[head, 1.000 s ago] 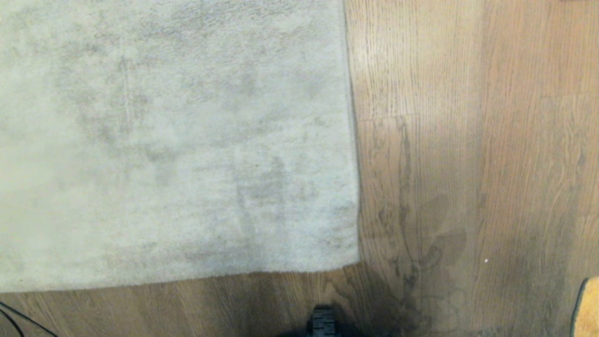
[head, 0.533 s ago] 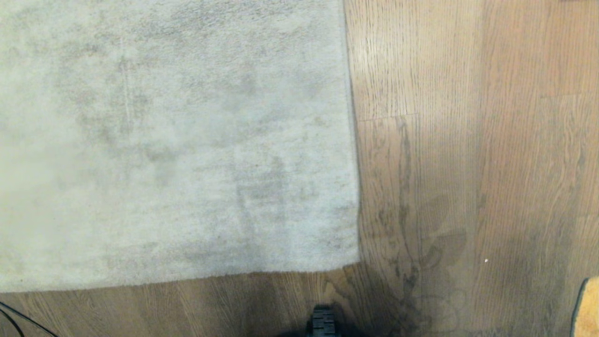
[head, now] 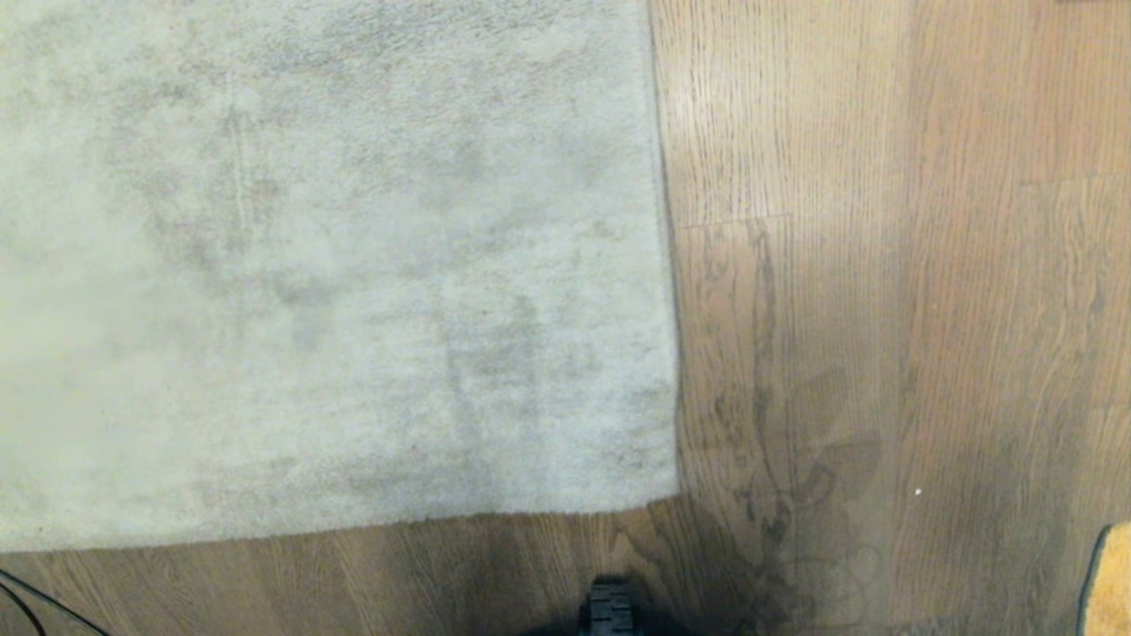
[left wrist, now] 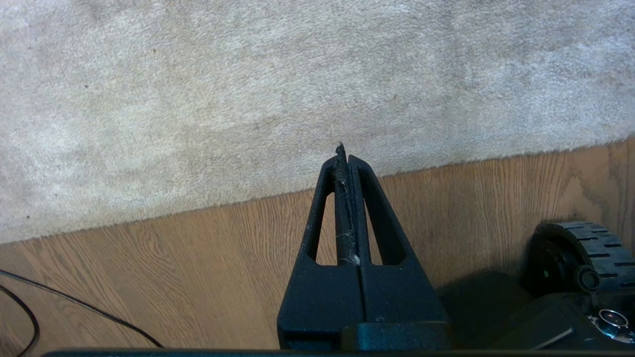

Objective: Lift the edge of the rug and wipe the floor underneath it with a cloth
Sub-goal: Put down the rag

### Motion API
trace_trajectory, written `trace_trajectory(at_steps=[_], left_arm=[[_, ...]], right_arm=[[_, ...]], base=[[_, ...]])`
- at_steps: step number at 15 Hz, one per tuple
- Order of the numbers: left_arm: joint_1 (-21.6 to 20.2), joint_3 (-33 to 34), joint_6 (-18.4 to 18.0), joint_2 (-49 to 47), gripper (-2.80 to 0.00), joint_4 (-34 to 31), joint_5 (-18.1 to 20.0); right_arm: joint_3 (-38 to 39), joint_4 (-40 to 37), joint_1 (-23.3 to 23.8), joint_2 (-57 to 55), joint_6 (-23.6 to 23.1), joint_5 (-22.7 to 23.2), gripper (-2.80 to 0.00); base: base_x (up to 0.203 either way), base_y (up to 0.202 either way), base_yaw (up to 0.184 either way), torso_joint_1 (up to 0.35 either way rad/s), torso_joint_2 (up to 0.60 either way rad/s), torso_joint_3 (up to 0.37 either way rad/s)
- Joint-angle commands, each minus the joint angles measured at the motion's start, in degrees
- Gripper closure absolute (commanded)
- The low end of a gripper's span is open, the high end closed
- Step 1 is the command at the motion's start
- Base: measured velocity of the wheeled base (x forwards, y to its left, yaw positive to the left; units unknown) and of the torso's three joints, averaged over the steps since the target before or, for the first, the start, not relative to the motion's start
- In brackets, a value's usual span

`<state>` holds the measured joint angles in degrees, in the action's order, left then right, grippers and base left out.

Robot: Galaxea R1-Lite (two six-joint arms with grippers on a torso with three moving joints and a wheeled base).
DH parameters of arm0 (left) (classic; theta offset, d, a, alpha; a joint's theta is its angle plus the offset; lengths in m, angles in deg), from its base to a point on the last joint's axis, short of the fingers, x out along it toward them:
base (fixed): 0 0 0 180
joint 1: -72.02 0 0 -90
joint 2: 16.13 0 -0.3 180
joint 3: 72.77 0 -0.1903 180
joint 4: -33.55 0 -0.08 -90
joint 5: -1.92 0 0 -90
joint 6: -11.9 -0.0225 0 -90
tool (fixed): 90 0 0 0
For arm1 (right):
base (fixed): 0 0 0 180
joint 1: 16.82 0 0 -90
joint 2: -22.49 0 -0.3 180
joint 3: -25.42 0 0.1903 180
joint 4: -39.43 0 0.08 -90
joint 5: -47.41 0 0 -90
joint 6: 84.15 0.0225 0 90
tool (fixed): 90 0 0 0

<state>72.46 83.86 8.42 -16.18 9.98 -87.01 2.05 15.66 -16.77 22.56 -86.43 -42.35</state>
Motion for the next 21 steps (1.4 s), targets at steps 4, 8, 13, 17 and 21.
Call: trace_trajectory(at_steps=[4,8,13,17,21], left_arm=[[0.0,0.0,0.31,0.05,0.0,0.03,-0.02],[0.0,-0.18,0.57,0.05,0.0,-0.41,0.07],[0.0,-0.09,2.95,0.05,0.0,0.03,-0.55],[0.0,-0.09,2.95,0.05,0.0,0.03,-0.55],[0.0,-0.09,2.95,0.05,0.0,0.03,-0.55]], right_arm=[[0.0,0.05,-0.05,-0.07,-0.01,0.02,0.0],[0.0,0.05,-0.04,-0.07,-0.01,0.02,0.0],[0.0,-0.04,0.04,-0.07,-0.01,0.02,0.0],[0.0,-0.03,-0.05,-0.07,-0.01,0.02,0.0],[0.0,-0.03,0.04,-0.07,-0.01,0.02,0.0]], base=[[0.0,0.0,0.0,0.0,0.0,0.0],[0.0,0.0,0.0,0.0,0.0,0.0],[0.0,0.0,0.0,0.0,0.0,0.0],[0.0,0.0,0.0,0.0,0.0,0.0],[0.0,0.0,0.0,0.0,0.0,0.0]])
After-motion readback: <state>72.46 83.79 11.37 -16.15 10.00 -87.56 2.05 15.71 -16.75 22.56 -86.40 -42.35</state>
